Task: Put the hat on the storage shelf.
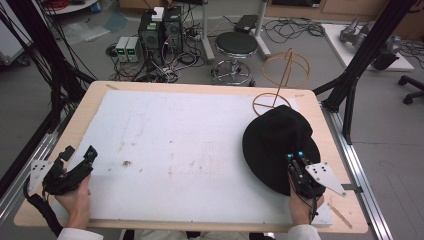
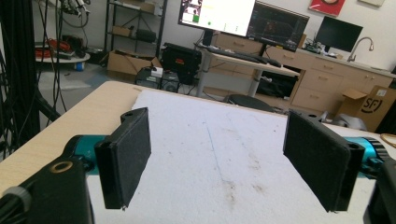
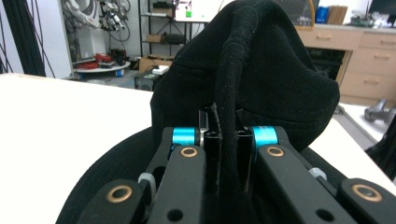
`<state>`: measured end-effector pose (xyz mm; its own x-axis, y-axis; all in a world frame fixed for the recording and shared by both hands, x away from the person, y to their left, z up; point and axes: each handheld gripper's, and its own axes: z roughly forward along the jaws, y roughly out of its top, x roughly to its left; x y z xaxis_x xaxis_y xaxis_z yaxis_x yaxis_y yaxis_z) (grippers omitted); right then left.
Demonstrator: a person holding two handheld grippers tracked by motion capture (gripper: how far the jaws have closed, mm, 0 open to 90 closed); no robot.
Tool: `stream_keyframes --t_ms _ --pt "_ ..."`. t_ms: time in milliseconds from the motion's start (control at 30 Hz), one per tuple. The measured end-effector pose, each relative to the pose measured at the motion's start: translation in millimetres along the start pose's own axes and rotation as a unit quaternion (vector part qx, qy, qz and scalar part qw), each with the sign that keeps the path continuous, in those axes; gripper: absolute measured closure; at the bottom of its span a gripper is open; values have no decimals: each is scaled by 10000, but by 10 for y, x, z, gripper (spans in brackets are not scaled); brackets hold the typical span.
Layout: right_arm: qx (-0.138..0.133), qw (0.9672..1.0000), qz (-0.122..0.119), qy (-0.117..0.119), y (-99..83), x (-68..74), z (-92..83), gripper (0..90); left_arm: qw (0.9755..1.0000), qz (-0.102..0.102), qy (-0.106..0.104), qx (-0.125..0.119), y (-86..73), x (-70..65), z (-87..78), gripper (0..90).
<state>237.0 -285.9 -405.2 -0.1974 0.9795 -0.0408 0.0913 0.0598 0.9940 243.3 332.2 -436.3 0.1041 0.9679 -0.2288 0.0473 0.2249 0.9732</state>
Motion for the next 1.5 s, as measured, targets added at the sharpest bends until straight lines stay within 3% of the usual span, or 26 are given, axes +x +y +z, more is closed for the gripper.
stream_keyframes --t_ms 233,633,1033,1300,1500 --pt "-348 9992 -171 39 108 62 -66 875 10000 -34 9 -2 -1 9 2 235" --pt "-680 9975 -164 129 227 125 -158 875 10000 -46 0 -9 -2 1 1 235" --pt "-1140 9931 -243 122 392 148 -256 874 10000 -43 -10 -16 1 15 15 235" --pt "-1364 9902 -272 141 511 179 -258 874 10000 -58 -9 -35 11 33 92 236" --pt "-1561 9874 -227 92 557 155 -172 874 10000 -92 -9 -34 15 60 249 237"
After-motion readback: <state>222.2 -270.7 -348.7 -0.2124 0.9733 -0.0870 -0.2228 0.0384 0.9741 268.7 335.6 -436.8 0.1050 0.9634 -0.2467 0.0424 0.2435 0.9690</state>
